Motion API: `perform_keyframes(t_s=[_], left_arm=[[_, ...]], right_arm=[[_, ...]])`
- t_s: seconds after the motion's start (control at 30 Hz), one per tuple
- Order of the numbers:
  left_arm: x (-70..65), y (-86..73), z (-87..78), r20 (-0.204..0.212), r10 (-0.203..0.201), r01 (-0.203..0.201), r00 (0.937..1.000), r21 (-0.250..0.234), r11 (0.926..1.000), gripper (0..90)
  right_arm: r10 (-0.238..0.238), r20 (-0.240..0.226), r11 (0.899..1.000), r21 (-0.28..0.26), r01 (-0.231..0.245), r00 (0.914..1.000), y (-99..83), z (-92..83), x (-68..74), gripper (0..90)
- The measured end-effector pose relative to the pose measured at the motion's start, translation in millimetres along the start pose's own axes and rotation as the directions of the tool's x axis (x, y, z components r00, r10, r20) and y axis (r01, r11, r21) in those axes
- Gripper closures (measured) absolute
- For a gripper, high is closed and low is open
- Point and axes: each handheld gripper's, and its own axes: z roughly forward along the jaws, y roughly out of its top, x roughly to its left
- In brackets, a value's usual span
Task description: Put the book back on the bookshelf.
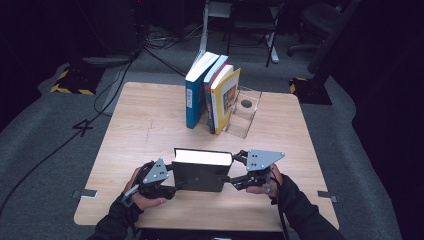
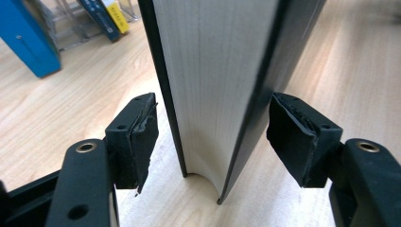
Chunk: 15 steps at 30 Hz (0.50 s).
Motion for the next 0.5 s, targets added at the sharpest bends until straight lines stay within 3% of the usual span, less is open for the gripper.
perform_keyframes(t_s=[0.03, 0.1, 0.13, 0.3, 0.4, 0.5], left_arm=[[1.2, -0.4, 0.9, -0.004, -0.006, 0.006, 1.0000, -0.005, 1.0000, 34.2], [2.1, -1.4, 2.4, -0.008, -0.019, 0.019, 0.9998, -0.016, 0.9997, 36.2], [1.5, -1.3, 4.7, -0.029, -0.021, 0.020, 0.9994, -0.023, 0.9995, 36.8], [0.4, 1.3, 14.1, -0.046, -0.025, 0.023, 0.9986, -0.026, 0.9994, 34.4], [0.5, 5.0, 21.2, -0.039, -0.021, 0.020, 0.9990, -0.032, 0.9993, 37.8], [-1.3, 9.7, 30.6, -0.026, -0.020, 0.019, 0.9995, -0.035, 0.9992, 35.4]], right_arm=[[0.003, 0.031, 1.000, -0.002, -0.003, 0.9995, 6.9, 2.1, 2.2, 42.4], [0.007, 0.041, 1.000, 0.000, -0.008, 0.9991, 8.9, 2.9, 2.7, 42.8], [0.015, 0.064, 1.000, 0.004, -0.015, 0.9978, 12.9, 4.3, 3.7, 43.7], [0.039, 0.070, 0.999, 0.010, -0.040, 0.9968, 17.9, 2.3, 5.7, 48.7], [0.051, 0.075, 0.998, 0.018, -0.053, 0.9958, 19.0, -0.6, 6.2, 49.3], [0.059, 0.097, 0.997, 0.043, -0.063, 0.9935, 20.1, -5.8, 6.2, 49.7]])
